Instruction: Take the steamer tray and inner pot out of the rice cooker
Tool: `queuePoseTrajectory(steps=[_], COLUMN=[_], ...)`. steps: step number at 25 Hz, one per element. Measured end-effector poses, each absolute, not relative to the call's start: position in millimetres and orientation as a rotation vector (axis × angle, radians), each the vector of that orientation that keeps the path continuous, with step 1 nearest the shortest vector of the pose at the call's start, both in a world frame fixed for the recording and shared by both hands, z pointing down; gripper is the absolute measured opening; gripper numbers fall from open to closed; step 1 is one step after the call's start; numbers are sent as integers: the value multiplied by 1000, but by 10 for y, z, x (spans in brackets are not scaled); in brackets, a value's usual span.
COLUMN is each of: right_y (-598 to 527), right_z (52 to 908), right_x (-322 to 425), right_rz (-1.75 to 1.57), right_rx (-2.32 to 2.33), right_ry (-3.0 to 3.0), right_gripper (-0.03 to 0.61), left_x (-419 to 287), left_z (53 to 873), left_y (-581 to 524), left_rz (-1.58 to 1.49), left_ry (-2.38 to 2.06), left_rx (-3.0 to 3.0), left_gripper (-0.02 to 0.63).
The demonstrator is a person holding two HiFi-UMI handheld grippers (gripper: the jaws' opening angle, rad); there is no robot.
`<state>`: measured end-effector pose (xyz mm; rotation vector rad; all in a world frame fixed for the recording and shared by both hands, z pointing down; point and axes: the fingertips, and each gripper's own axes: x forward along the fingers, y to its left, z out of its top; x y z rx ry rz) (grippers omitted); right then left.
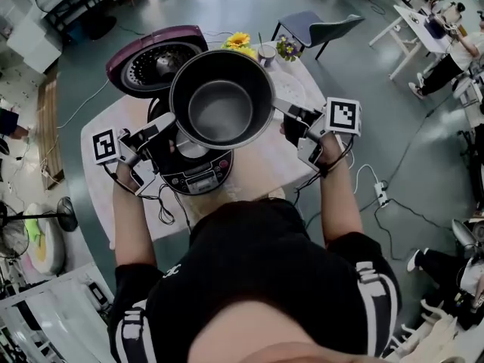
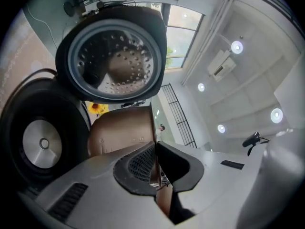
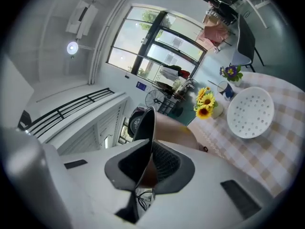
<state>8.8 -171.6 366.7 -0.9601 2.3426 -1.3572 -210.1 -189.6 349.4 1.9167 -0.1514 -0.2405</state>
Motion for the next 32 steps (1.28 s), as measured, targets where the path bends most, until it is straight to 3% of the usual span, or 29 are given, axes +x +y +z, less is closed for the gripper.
queuePoseTrajectory(steps=[19,32], right_y=[-1200,-993], right_z=[4069,4934], right_x=[2314,2968], right_rz=[-1378,-1565], right_rx=[-1121,-1236], right_ry=[2181,2136], right_gripper=[17,17], left_x=[150,756], left_z=[3787,4516], left_y=[-1671,-1419], left_rz=[-69,47], left_ry=[-51,-121], left_rx=[1877,1801], left_gripper=[15,15])
